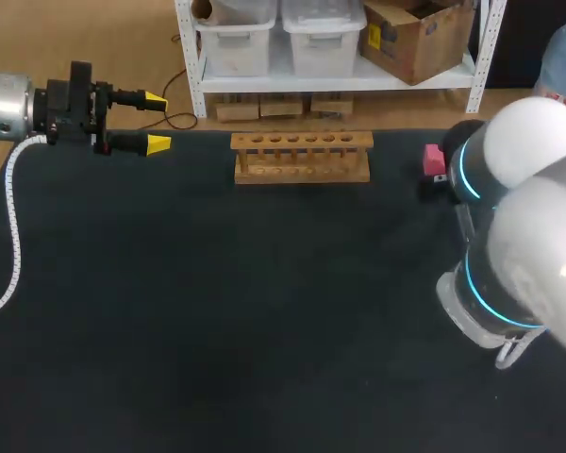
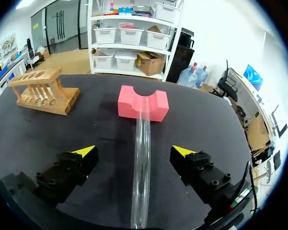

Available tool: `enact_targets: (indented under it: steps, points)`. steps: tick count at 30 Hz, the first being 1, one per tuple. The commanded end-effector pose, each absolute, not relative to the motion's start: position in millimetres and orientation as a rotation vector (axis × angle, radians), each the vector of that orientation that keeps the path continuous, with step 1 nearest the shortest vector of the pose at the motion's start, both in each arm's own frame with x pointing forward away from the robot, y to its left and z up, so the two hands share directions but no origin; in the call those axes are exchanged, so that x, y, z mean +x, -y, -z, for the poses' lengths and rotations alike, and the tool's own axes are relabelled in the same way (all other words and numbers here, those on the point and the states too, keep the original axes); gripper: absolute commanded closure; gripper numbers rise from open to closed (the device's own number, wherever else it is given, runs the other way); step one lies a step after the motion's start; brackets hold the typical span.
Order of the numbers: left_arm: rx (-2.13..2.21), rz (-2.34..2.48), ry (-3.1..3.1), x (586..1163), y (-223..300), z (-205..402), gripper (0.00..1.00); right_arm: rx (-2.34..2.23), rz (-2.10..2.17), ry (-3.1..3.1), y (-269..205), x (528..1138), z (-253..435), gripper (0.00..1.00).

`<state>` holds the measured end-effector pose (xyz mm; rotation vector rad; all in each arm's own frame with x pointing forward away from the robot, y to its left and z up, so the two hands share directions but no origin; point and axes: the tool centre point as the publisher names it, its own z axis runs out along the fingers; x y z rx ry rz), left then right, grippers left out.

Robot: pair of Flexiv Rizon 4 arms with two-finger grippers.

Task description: Grasp the test tube, adjust it, and insert it.

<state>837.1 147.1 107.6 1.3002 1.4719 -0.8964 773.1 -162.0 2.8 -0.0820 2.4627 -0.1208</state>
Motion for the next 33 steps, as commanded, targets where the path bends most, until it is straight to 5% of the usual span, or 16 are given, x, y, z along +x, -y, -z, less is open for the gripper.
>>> enact_targets:
  steps: [1,30,33]
  points:
    - [1.301,0.897,-1.47,837.5,-147.5,-106.9,0.0,-0.12,-0.021,-2.485,164.6,777.1,-0.2,0.0]
    - [1.301,0.897,-1.47,837.5,-147.5,-106.9,0.0,-0.147,-0.092,-2.524,166.0,780.8,13.7,0.0]
    - [1.301,0.897,-1.47,837.5,-147.5,-106.9,0.0,-0.148,-0.089,-2.526,166.2,780.7,13.8,0.19]
